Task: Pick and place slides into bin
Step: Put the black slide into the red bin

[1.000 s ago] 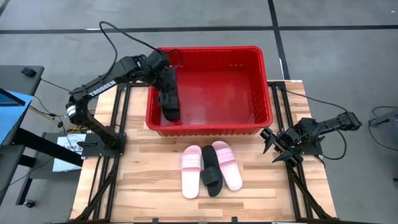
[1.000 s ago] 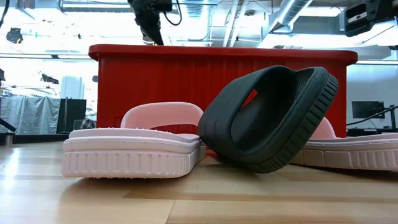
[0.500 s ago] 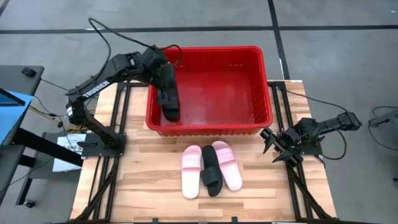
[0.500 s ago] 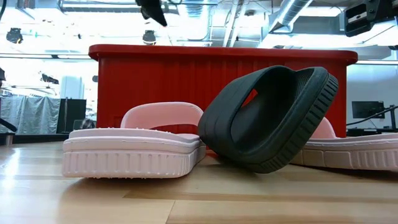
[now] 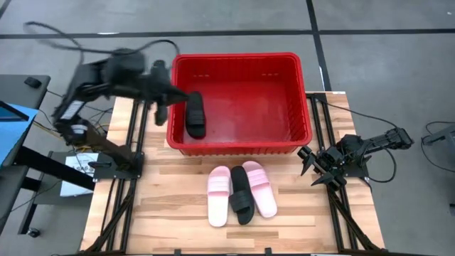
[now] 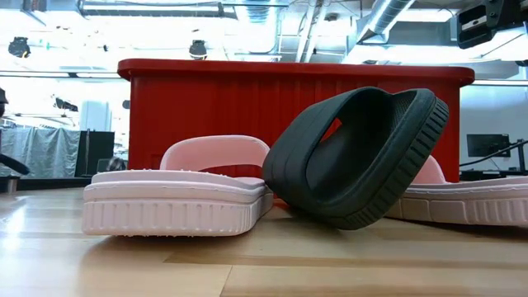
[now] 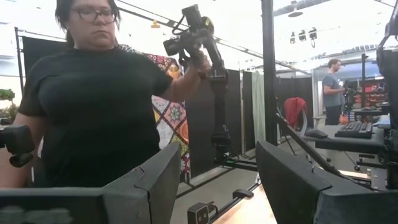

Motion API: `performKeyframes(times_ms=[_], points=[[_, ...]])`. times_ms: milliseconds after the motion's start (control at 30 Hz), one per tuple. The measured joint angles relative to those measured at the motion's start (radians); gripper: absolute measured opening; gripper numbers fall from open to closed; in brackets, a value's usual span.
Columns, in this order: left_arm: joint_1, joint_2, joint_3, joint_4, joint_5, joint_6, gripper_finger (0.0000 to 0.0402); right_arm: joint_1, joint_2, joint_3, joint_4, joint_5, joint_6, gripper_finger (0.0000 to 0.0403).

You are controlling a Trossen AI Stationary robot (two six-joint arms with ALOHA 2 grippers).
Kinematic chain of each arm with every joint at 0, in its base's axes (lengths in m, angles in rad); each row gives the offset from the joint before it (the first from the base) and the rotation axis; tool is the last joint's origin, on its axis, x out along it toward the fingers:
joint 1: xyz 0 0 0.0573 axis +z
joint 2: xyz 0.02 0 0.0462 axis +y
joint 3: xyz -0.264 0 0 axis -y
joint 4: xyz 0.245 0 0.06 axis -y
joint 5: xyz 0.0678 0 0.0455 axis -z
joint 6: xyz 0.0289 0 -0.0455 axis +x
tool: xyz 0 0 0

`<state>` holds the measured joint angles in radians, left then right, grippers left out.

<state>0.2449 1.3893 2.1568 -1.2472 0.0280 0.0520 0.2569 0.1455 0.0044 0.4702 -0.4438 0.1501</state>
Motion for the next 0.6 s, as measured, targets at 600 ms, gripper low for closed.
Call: performKeyframes(times_ms=[600], points=[[-0.569, -0.375, -0.778, 0.716, -0.478, -0.310, 0.0018, 0.000, 0.000, 0.000, 0.000, 0.000, 0.000, 0.0201]])
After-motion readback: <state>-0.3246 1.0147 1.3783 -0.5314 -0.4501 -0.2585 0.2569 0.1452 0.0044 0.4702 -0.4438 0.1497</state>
